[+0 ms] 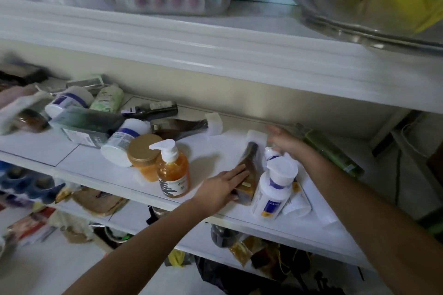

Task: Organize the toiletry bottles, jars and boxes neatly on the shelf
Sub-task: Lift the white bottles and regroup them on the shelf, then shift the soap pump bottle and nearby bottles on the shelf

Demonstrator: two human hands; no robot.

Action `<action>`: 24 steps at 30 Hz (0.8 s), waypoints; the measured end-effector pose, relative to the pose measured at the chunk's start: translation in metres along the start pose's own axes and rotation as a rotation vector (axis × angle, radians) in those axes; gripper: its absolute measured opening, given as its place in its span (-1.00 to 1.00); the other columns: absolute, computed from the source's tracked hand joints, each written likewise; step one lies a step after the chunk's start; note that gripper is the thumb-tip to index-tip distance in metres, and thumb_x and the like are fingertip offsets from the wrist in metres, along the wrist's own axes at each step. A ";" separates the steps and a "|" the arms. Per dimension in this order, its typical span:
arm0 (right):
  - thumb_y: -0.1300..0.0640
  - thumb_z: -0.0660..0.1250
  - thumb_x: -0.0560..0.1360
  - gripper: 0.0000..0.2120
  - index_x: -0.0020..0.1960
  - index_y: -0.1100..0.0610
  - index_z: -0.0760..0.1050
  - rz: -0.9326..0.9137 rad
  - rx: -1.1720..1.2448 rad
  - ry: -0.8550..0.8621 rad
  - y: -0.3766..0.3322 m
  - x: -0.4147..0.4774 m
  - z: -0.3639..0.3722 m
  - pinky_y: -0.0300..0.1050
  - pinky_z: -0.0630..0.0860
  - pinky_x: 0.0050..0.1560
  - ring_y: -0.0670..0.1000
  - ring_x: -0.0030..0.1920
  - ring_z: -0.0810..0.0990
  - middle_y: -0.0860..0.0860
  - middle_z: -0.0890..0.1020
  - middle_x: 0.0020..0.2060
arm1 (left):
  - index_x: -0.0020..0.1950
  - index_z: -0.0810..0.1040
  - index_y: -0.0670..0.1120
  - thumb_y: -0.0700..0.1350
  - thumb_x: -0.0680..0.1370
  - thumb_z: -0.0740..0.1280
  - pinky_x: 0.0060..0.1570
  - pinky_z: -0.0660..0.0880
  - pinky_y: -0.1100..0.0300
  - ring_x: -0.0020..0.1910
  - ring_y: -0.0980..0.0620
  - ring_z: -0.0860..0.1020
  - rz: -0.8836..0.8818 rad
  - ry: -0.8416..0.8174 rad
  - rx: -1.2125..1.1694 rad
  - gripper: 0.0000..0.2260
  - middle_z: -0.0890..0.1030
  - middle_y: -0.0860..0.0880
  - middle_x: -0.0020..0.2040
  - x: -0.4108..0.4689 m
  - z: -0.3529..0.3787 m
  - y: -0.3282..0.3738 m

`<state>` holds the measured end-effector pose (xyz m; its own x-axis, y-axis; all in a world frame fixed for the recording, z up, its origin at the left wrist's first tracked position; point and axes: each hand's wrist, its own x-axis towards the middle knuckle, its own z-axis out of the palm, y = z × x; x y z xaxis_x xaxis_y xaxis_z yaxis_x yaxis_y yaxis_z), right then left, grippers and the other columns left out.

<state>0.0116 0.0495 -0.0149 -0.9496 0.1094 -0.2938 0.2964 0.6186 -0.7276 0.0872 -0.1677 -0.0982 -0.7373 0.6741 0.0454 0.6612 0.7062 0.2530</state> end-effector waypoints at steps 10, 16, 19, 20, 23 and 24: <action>0.27 0.20 0.55 -0.40 0.52 0.06 0.08 0.014 -0.225 -0.176 -0.013 0.031 0.008 -0.18 0.37 0.08 0.11 0.38 0.33 0.05 0.20 0.48 | 0.54 0.04 0.05 -0.15 0.60 0.22 -0.02 0.51 0.04 0.16 -0.11 0.45 -0.047 -0.020 0.033 -0.43 -0.01 0.05 0.57 -0.013 -0.010 0.000; 0.35 0.25 0.50 -0.39 0.49 0.16 0.16 -0.028 -0.273 -0.200 -0.021 0.038 0.013 -0.15 0.31 0.28 0.11 0.39 0.34 0.12 0.31 0.43 | 0.54 0.02 0.00 -0.21 0.60 0.19 -0.07 0.54 0.01 0.15 -0.13 0.46 -0.087 -0.023 0.135 -0.43 0.00 -0.02 0.57 -0.024 -0.014 0.002; 0.42 0.20 0.48 -0.43 0.46 0.19 0.23 -0.044 -0.352 -0.223 -0.028 0.039 0.017 -0.15 0.34 0.25 0.11 0.37 0.35 0.12 0.35 0.41 | 0.54 0.04 0.00 -0.18 0.60 0.21 -0.07 0.55 0.00 0.13 -0.14 0.48 -0.100 -0.028 0.154 -0.44 0.04 -0.04 0.56 -0.029 -0.015 0.001; 0.44 0.17 0.49 -0.47 0.44 0.21 0.26 -0.052 -0.375 -0.229 -0.030 0.039 0.019 -0.13 0.35 0.25 0.12 0.36 0.36 0.11 0.37 0.39 | 0.53 0.04 0.00 -0.16 0.60 0.22 -0.07 0.55 -0.01 0.13 -0.14 0.49 -0.108 -0.035 0.162 -0.44 0.05 -0.04 0.56 -0.030 -0.015 0.001; 0.42 0.10 0.54 -0.60 0.36 0.28 0.36 -0.079 -0.392 -0.231 -0.033 0.037 0.022 -0.13 0.33 0.23 0.15 0.34 0.38 0.17 0.41 0.35 | 0.53 0.04 0.00 -0.15 0.59 0.22 -0.09 0.53 -0.02 0.11 -0.15 0.49 -0.119 -0.052 0.190 -0.43 0.03 -0.03 0.57 -0.033 -0.016 0.001; 0.39 0.11 0.55 -0.63 0.35 0.28 0.38 -0.084 -0.409 -0.241 -0.033 0.037 0.023 -0.13 0.35 0.21 0.15 0.32 0.40 0.18 0.43 0.34 | 0.53 0.04 -0.01 -0.15 0.59 0.22 -0.09 0.53 -0.02 0.11 -0.15 0.49 -0.120 -0.056 0.194 -0.43 0.03 -0.04 0.57 -0.034 -0.017 0.001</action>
<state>-0.0314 0.0154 -0.0163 -0.9035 -0.1073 -0.4150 0.1097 0.8780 -0.4660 0.1110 -0.1932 -0.0833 -0.8071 0.5898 -0.0290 0.5874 0.8069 0.0629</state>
